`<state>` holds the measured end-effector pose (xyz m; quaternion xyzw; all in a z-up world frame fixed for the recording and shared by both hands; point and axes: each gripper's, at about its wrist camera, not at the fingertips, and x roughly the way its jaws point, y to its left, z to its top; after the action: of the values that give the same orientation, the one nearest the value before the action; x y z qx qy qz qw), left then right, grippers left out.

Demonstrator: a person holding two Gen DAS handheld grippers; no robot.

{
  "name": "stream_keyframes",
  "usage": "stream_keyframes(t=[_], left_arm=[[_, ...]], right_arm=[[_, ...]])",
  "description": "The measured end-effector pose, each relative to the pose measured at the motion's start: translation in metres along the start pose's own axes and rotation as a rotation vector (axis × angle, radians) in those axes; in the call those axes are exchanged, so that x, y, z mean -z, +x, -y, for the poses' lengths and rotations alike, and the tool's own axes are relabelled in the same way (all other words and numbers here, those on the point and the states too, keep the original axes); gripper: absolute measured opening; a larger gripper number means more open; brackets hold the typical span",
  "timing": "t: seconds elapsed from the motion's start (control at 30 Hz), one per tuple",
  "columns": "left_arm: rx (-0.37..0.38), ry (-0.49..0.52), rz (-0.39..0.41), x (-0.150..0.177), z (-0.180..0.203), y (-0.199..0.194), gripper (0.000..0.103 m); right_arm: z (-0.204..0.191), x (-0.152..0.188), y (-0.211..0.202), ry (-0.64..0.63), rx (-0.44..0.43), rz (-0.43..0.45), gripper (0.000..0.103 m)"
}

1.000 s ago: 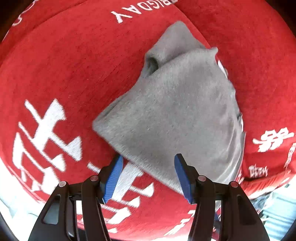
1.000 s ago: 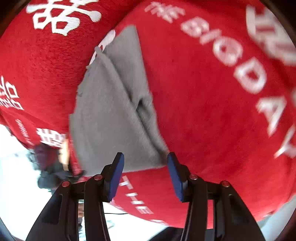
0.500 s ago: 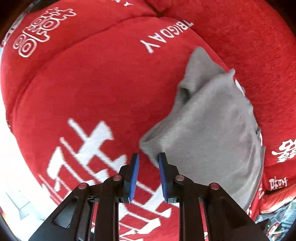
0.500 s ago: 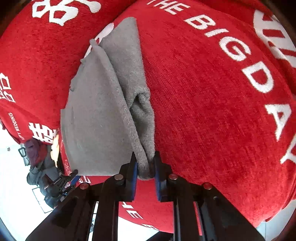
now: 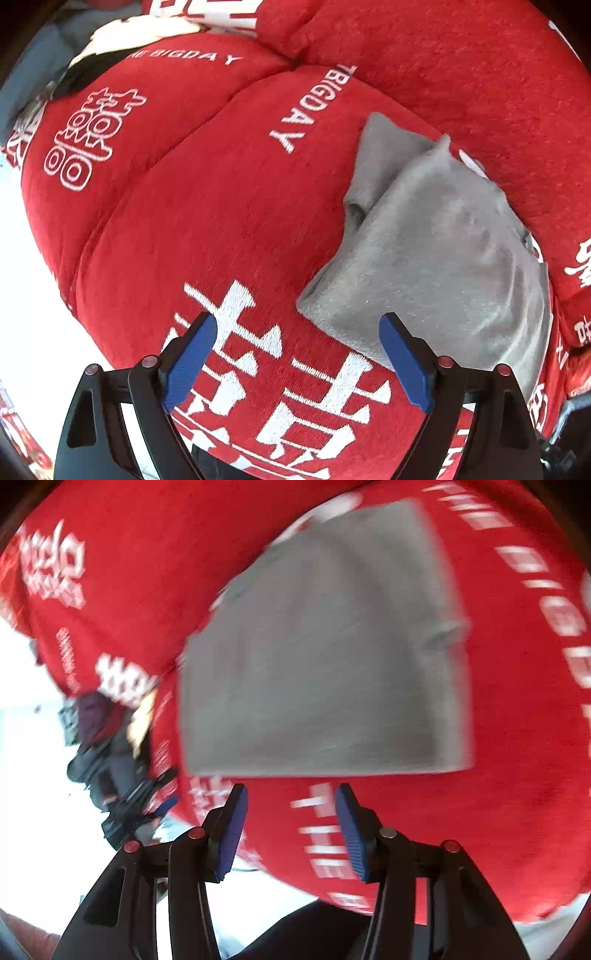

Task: Fold small clothes

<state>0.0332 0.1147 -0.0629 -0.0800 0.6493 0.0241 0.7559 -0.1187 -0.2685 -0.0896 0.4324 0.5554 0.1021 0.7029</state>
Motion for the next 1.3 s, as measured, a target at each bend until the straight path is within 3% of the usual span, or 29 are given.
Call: stream_keyframes(t=[0.17, 0.27, 0.47, 0.63, 0.7, 0.73, 0.9, 1.07, 1.3], left_arm=[[-0.005, 0.002, 0.054, -0.016, -0.014, -0.009, 0.09], [0.016, 0.029, 0.022, -0.024, -0.031, -0.002, 0.09], [0.084, 0.108, 0.01, -0.041, -0.059, -0.006, 0.09], [0.13, 0.21, 0.041, -0.055, -0.067, -0.019, 0.09], [0.15, 0.233, 0.044, -0.057, -0.067, -0.021, 0.09], [0.154, 0.245, 0.052, -0.057, -0.067, -0.022, 0.09], [0.112, 0.273, 0.019, -0.051, -0.067, -0.006, 0.09], [0.081, 0.274, -0.018, -0.045, -0.071, 0.006, 0.09], [0.058, 0.295, -0.036, -0.044, -0.072, 0.004, 0.09]], right_arm=[[-0.041, 0.006, 0.09, -0.017, -0.102, -0.105, 0.054], [-0.055, 0.01, 0.143, 0.037, -0.164, -0.125, 0.054], [-0.058, 0.015, 0.22, 0.272, -0.282, -0.038, 0.056], [-0.068, 0.01, 0.238, 0.342, -0.34, 0.041, 0.056], [-0.077, 0.004, 0.245, 0.321, -0.317, 0.019, 0.04], [-0.084, 0.002, 0.248, 0.287, -0.274, 0.002, 0.008], [-0.095, 0.006, 0.247, 0.181, -0.105, -0.003, 0.008], [-0.102, 0.008, 0.251, 0.14, -0.059, -0.002, 0.012], [-0.126, 0.021, 0.262, 0.038, 0.051, -0.113, 0.016]])
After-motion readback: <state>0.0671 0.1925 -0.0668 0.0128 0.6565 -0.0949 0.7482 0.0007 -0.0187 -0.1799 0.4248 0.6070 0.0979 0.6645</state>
